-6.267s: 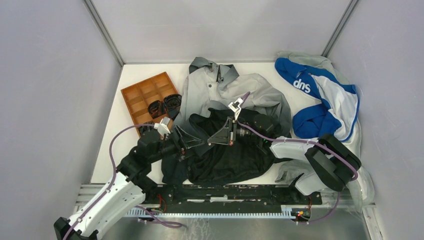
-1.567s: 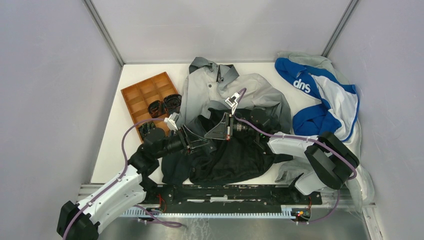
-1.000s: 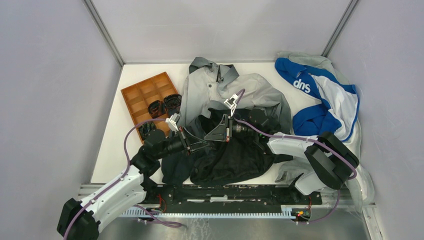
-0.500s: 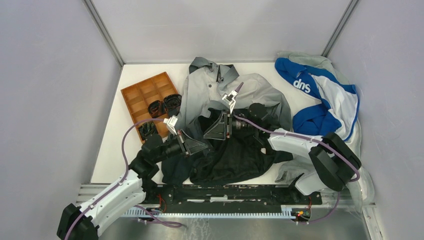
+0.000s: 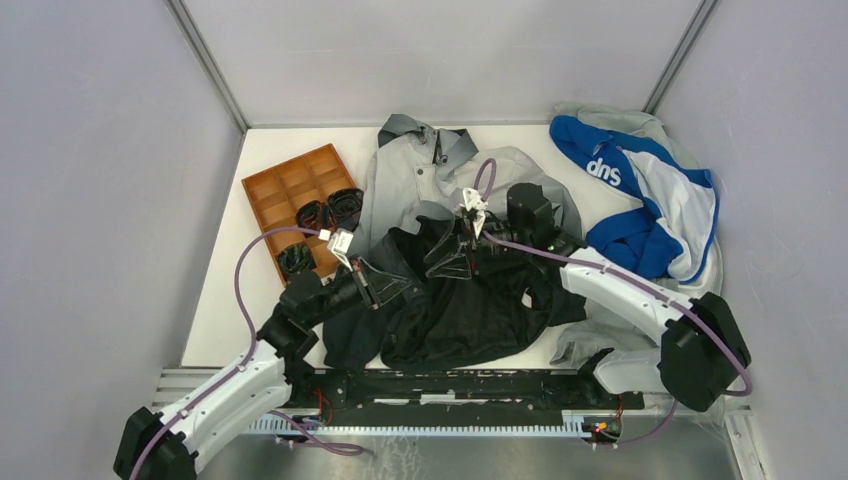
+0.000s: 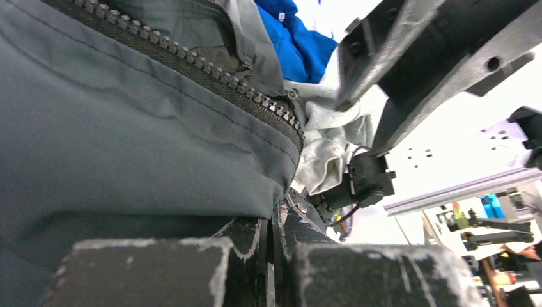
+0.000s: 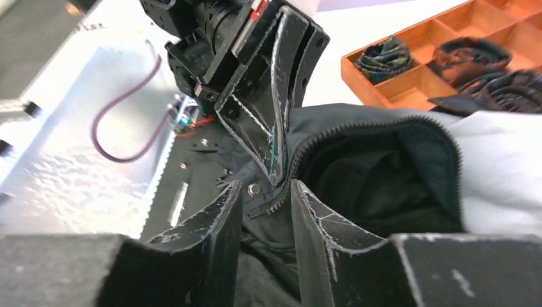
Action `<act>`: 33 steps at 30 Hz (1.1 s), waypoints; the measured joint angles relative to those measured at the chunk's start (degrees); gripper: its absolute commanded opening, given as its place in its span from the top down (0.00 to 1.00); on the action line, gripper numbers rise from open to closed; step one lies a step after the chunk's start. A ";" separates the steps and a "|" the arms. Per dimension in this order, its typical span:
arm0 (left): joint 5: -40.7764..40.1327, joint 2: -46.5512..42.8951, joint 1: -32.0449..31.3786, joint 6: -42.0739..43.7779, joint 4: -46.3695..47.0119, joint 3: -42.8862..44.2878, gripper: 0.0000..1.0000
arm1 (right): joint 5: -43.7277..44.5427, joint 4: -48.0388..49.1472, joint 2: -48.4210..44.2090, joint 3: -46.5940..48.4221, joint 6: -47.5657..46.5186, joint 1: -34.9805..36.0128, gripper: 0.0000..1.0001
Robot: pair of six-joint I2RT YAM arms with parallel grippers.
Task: Zip up the jacket
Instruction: Pick up the jacket from the center of the board.
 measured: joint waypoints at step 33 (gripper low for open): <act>-0.31 5.09 0.00 4.83 10.32 0.02 0.98 | 19.43 -26.36 0.61 6.19 -45.20 15.02 0.95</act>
